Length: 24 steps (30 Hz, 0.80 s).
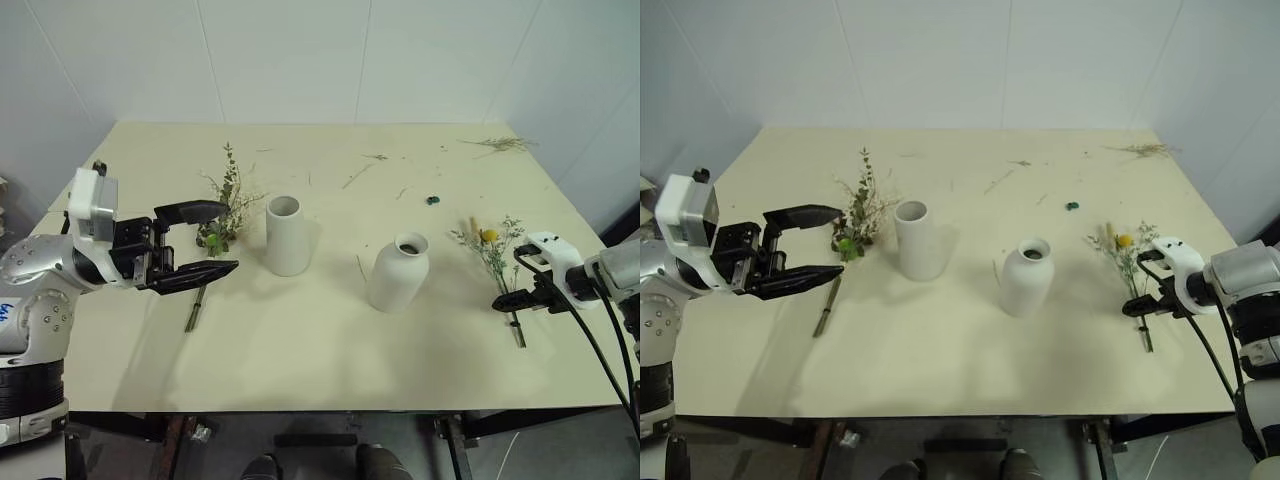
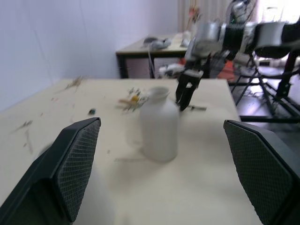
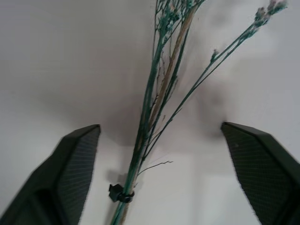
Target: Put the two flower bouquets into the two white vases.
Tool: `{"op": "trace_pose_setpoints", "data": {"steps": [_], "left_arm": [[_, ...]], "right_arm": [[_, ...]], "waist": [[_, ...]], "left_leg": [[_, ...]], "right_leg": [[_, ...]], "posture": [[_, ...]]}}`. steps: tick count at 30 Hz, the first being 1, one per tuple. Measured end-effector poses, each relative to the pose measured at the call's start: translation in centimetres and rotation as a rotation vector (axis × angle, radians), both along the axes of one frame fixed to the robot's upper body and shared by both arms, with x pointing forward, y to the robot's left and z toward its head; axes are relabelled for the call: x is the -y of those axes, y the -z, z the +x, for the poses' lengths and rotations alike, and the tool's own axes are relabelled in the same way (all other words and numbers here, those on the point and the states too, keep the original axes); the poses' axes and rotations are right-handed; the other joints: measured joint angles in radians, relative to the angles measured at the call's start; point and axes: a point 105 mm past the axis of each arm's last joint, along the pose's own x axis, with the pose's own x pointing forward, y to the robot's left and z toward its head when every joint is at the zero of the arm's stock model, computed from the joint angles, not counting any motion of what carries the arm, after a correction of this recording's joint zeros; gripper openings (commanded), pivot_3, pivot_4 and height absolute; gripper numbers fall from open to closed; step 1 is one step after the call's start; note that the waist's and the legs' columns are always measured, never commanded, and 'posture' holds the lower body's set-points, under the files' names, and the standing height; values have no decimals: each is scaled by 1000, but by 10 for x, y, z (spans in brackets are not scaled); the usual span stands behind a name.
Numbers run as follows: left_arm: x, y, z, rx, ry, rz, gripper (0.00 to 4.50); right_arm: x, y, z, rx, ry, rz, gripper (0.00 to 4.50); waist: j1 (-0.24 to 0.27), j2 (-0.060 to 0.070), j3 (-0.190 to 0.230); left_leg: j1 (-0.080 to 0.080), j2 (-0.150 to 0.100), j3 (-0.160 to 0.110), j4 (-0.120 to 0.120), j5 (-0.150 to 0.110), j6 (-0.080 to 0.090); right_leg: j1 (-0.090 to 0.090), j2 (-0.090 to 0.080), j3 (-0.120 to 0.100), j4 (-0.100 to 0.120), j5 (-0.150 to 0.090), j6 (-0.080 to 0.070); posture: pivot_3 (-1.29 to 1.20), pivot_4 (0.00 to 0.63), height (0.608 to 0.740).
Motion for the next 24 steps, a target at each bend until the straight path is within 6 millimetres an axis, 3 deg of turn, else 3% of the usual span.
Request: {"op": "trace_pose_setpoints", "data": {"steps": [10,14,17,19,24], "left_arm": [[7,-10,-3,10,51,12,4500],[9,-6,5,-11,61,14,4500],[12,-5,9,-15,83,3,4500],[13,-5,11,-21,91,2,4500],[17,-8,18,-18,111,-6,4500]], "right_arm": [[-5,0,6,23,-35,6,15],[-16,-1,8,93,-90,96,15],[-19,-14,16,247,-98,159,15],[-20,-34,23,436,-111,196,15],[-53,-118,20,1021,-217,391,15]], "waist": [[-5,0,0],[-4,0,0],[0,0,0],[1,0,0],[-2,0,0]], "left_leg": [[1,1,0,0,0,0],[1,0,0,0,0,0],[0,0,0,0,0,0],[0,0,0,0,0,0],[0,1,0,-1,0,-1]], "right_leg": [[0,1,0,1,0,0],[0,1,0,1,0,0],[0,1,0,1,0,0],[0,1,0,1,0,0],[0,1,0,2,0,0]], "posture": [[0,150,740],[0,150,740],[0,150,740],[0,150,740],[0,150,740]]}}
